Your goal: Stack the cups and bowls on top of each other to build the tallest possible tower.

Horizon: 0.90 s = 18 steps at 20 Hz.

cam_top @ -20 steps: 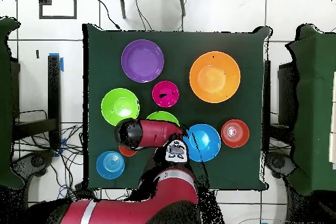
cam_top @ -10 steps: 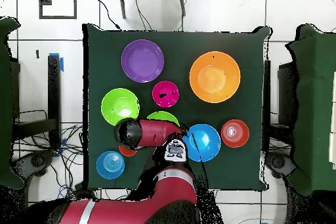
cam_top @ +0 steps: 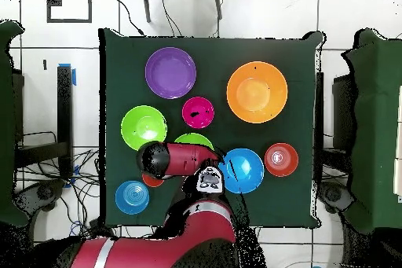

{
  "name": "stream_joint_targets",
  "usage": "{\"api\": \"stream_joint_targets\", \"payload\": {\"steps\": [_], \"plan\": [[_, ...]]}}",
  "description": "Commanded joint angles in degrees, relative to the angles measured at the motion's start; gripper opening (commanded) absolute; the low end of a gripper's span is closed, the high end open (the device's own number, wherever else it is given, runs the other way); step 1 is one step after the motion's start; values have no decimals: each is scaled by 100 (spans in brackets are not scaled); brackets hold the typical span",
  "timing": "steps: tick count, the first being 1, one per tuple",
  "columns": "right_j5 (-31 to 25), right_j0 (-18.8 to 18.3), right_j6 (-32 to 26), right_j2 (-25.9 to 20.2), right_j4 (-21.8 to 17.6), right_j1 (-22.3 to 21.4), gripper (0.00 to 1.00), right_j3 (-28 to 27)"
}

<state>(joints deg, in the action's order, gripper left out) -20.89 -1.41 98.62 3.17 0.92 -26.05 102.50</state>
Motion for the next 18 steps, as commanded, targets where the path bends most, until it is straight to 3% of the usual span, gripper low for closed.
{"api": "stream_joint_targets", "payload": {"steps": [1,11,18], "plan": [[526,133,1041,-310,166,229,0,-389],[487,113,979,-344,74,226,0,-447],[262,52,917,-425,93,-41,0,-276]]}}
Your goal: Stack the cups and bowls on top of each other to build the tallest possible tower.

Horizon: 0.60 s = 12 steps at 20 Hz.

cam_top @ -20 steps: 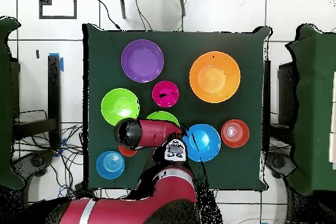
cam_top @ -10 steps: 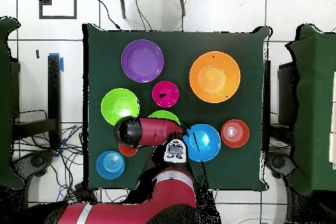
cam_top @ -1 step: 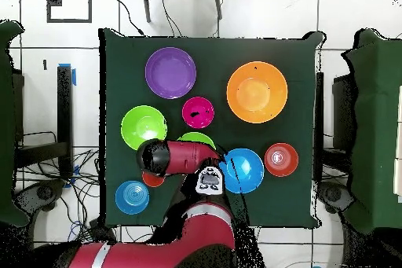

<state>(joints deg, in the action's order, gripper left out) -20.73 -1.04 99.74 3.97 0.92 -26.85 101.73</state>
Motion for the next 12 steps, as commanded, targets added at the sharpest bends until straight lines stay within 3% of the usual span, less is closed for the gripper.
{"api": "stream_joint_targets", "payload": {"steps": [1,12], "plan": [[182,13,802,-509,105,-22,0,-168],[-958,-59,617,-540,220,-812,0,-79]]}}
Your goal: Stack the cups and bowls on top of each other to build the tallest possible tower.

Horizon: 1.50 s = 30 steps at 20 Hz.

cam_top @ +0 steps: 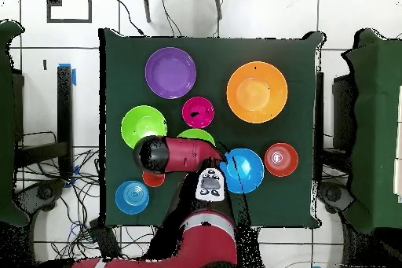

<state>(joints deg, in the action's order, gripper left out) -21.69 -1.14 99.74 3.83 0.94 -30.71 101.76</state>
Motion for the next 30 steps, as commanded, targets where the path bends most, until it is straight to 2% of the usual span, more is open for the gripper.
{"api": "stream_joint_targets", "payload": {"steps": [1,10,17,30], "plan": [[-940,-50,614,-523,225,-472,0,-88],[-1492,-107,561,-556,245,-639,0,-279],[-1544,-140,556,-598,247,-611,0,-337],[-1648,-414,311,-809,191,-600,0,-426]]}}
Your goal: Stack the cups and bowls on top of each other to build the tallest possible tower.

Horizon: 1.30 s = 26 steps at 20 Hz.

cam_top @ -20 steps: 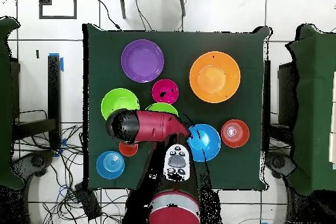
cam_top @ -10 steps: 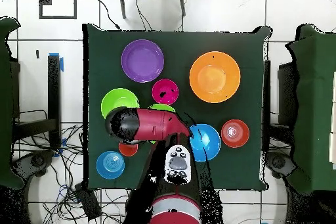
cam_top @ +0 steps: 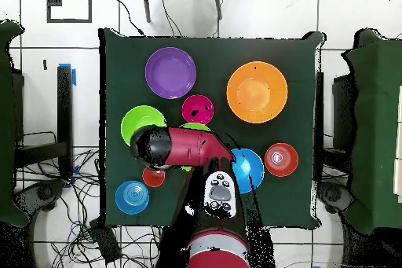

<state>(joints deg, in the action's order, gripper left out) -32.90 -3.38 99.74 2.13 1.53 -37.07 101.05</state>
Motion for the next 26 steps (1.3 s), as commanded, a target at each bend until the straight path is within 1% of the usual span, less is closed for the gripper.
{"api": "stream_joint_targets", "payload": {"steps": [1,9,13,19,26], "plan": [[-596,-235,259,-666,128,9,0,-372],[-1027,-429,98,-771,71,-113,0,-520],[-1212,-459,99,-795,10,-136,0,-624],[-1364,-491,88,-832,-21,-131,0,-736],[-1347,-543,19,-842,-86,-1,0,-888]]}}
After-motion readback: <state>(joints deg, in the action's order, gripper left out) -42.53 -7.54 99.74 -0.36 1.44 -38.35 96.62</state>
